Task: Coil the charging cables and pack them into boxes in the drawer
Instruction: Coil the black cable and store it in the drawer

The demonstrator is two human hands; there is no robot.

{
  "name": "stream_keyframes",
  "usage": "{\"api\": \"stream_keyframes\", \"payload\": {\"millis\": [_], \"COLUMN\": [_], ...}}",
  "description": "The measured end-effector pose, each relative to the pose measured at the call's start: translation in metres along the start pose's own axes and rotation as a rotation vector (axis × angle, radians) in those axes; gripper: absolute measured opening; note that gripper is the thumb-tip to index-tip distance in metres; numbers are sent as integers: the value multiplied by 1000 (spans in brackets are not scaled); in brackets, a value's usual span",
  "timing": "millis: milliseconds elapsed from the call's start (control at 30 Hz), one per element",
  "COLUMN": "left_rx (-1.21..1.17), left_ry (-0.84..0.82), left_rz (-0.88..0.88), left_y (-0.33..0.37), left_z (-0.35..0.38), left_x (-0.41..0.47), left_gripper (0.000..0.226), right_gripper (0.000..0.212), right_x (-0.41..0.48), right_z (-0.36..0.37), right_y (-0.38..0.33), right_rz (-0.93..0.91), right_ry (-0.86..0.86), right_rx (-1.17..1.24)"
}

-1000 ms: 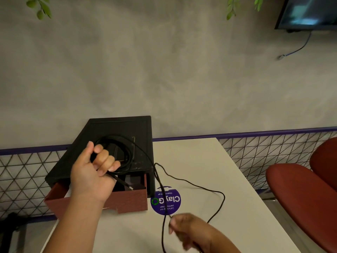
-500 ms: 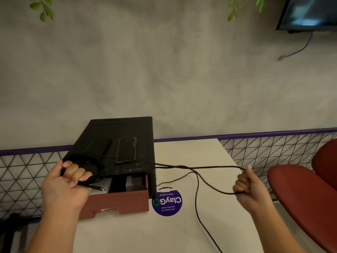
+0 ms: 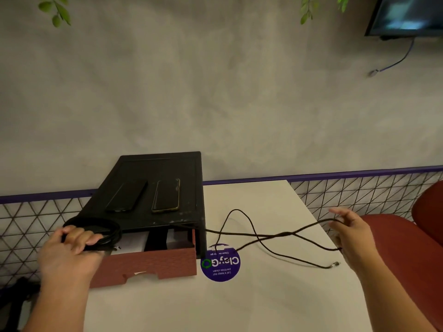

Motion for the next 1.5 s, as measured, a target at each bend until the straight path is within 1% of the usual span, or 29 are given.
{"api": "stream_keyframes", "payload": {"millis": [33, 67, 133, 167, 233, 300, 367, 467, 500, 567, 633, 700, 767, 833, 867, 933, 1000, 1033, 1067, 1133, 1200, 1233, 1300, 1333, 1367, 1400, 1433, 1467, 1500], "left_rx": [24, 52, 124, 173, 266, 330, 370, 478, 529, 647, 742, 784, 758, 656, 598, 499, 408, 366, 332, 278, 237, 224, 208, 201, 192, 187, 181, 176, 172], "left_ry": [1, 5, 2, -2, -15, -39, -49, -78, -105, -185, -255, -296, -303, -270, -245, -199, -160, -144, -134, -128, -121, -116, -106, -100, -91, -86, -85, -82, -73], "left_rz": [3, -4, -25, -33, -56, -69, -64, -59, -61, -74, -108, -152, -181, -200, -211, -211, -185, -168, -151, -118, -89, -72, -45, -36, -29, -18, -8, 2, 9], "left_y": [-1, -5, -16, -22, -33, -42, -51, -74, -83, -103, -122, -136, -143, -141, -137, -125, -107, -96, -85, -64, -47, -40, -31, -28, -25, -21, -17, -14, -10], "left_z": [0, -1, 1, 3, 8, 14, 18, 21, 22, 27, 29, 33, 38, 42, 43, 46, 48, 49, 50, 51, 49, 47, 43, 41, 39, 36, 34, 32, 30], "left_x": [-1, -3, -8, -10, -14, -19, -24, -36, -41, -51, -60, -66, -68, -62, -58, -49, -39, -35, -30, -22, -17, -15, -12, -11, -9, -7, -5, -3, -1], "left_gripper": [39, 37, 35, 35, 35, 34, 35, 33, 32, 25, 22, 24, 26, 29, 30, 33, 35, 35, 35, 35, 35, 35, 36, 36, 37, 37, 37, 37, 37], "right_gripper": [18, 14, 19, 27, 46, 56, 63, 84, 89, 92, 88, 82, 70, 62, 56, 48, 40, 33, 30, 34, 33, 32, 33, 35, 38, 46, 61, 80, 98], "right_x": [-2, -4, -7, -9, -12, -19, -28, -46, -51, -61, -77, -98, -123, -145, -148, -139, -119, -106, -93, -73, -58, -51, -40, -36, -32, -28, -23, -19, -16], "right_z": [-3, -4, 4, 11, 28, 48, 69, 91, 95, 98, 102, 113, 134, 156, 162, 162, 148, 136, 122, 98, 89, 89, 86, 82, 79, 76, 75, 74, 74], "right_y": [-3, -5, -6, -6, -11, -24, -36, -58, -67, -90, -123, -149, -153, -135, -118, -75, -42, -24, -8, 14, 17, 10, -9, -17, -24, -27, -28, -25, -23], "right_rz": [-26, -40, -39, -26, -27, -83, -145, -230, -264, -393, -588, -748, -871, -961, -945, -804, -696, -626, -525, -351, -337, -385, -465, -473, -473, -465, -460, -430, -379], "right_ry": [56, 100, 108, 85, 13, -92, -237, -425, -447, -428, -386, -405, -529, -687, -763, -858, -817, -781, -753, -718, -606, -500, -267, -177, -120, -113, -135, -210, -316], "right_rx": [-118, -170, -118, -59, -1, -39, -86, -49, -55, -155, -330, -628, -991, -1287, -1387, -1564, -1828, -1982, -2118, -2290, -2313, -2273, -2120, -2022, -1916, -1821, -1706, -1543, -1316]}}
Point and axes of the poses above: each hand's wrist, its own x-axis towards the middle knuckle, its own z-axis out of the palm, y = z × x, the point moved 10 cm from there along x, towards the middle knuckle, and after that the axes turned 15 degrees about -x, right-handed, at the moved point
